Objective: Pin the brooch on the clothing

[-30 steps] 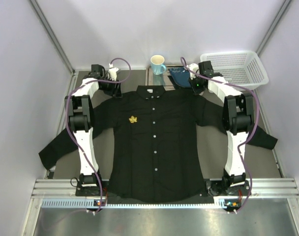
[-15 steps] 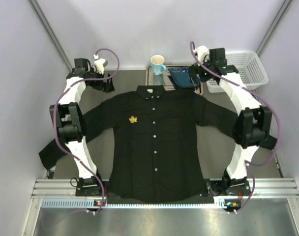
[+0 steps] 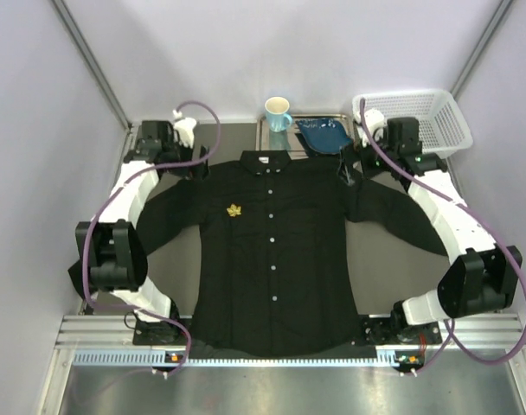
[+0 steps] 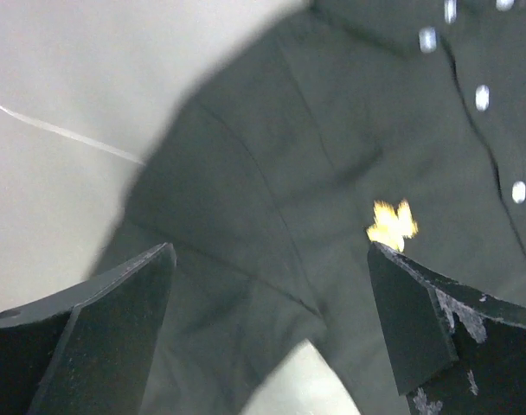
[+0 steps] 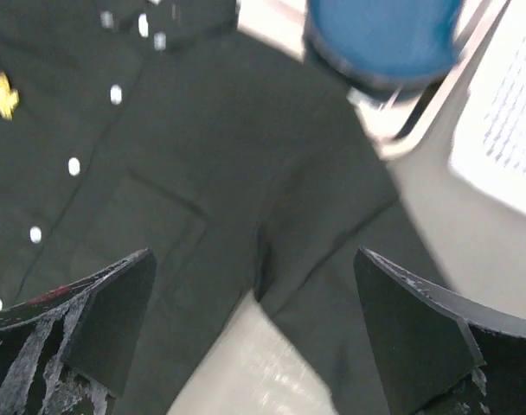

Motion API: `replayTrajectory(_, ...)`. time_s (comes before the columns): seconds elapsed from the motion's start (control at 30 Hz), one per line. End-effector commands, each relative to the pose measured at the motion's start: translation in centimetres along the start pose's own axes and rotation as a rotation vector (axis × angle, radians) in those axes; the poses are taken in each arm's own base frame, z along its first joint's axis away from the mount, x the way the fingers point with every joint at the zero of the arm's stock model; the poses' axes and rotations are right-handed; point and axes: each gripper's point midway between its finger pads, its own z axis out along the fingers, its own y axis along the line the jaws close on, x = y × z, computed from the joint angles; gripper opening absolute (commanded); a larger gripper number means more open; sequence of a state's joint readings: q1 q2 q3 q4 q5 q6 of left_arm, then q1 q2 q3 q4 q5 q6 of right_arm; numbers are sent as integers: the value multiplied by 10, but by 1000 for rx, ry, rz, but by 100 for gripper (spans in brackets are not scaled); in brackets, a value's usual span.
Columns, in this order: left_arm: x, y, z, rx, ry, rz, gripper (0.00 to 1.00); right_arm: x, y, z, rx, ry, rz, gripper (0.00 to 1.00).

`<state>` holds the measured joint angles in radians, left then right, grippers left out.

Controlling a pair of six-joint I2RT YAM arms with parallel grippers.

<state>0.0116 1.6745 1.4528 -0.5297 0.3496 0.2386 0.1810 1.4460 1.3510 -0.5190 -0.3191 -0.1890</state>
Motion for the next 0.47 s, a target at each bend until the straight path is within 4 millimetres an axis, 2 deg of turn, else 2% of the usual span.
replayTrajectory(0.0,51,-24,-6,-53,54,32,99,72,19,-8,-29,134,42,99)
replayTrajectory(0.07,68,-31,-6,-44,70,10,99,89,23,-14,-33,150,36,99)
replayTrajectory(0.1,83,-36,-7,-42,91,-3,99,107,27,-14,-42,184,46,99)
replayTrajectory(0.17,87,-36,-10,-59,78,-29,99,123,32,-17,-52,199,51,99)
replayTrajectory(0.23,97,-37,-11,-72,88,-35,99,123,33,-16,-55,188,63,99)
replayTrajectory(0.43,85,-27,-18,-136,74,-74,99,98,27,-16,-27,126,62,99)
